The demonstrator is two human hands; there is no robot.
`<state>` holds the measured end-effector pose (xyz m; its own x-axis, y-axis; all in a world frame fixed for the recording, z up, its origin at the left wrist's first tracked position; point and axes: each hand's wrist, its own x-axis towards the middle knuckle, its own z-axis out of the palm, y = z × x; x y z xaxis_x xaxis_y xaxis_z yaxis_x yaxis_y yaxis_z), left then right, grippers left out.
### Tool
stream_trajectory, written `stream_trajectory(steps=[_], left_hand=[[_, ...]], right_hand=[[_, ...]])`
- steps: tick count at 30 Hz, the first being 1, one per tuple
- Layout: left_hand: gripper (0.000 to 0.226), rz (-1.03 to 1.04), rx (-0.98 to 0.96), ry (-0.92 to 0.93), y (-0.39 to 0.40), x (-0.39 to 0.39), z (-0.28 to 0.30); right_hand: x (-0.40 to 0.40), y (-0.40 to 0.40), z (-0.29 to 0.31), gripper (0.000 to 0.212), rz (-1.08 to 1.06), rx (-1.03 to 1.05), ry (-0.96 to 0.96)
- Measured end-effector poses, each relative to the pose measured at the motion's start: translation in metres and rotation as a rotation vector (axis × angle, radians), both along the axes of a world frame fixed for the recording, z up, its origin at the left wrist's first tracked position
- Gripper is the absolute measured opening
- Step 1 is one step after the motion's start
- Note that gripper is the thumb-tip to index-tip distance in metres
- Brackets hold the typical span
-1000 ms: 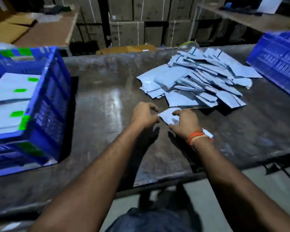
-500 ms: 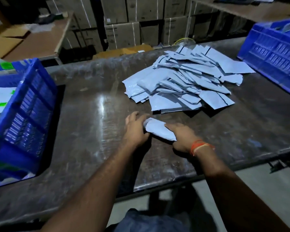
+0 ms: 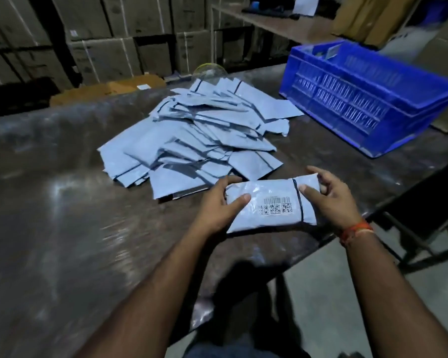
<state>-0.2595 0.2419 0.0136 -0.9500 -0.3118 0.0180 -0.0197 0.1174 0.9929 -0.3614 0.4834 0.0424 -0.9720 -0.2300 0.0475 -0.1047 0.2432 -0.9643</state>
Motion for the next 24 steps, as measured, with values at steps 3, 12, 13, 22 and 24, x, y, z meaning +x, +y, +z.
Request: stream_trajectory(steps=[3,12,13,22,24], left_hand=[[0.032,0.058,-0.199,-0.029,0.033,-0.045,-0.003],[0.015,0.429,-0.304,-0.235,0.161,-0.163,-0.024],[0.014,0.456,-0.328,-0.267,0.172,-0.171,-0.026],[0.018,0.572,-0.504,-0.357,0.207,-0.245,-0.009],[0.028,0.560,-0.530,-0.333,0.208,-0.264,-0.001]], right_hand=[[-0.041,0.026,-0.020,0.040,-0.085,-0.052,-0.036],[-0.182,0.133,-0.055,0.026,-0.044,0.182,-0.025],[-0.193,0.141,-0.056,0.025,-0.023,0.216,-0.013],[-0.257,0.174,-0.063,0.007,-0.054,0.324,-0.055],[-0.262,0.179,-0.061,0.009,-0.118,0.293,-0.124]])
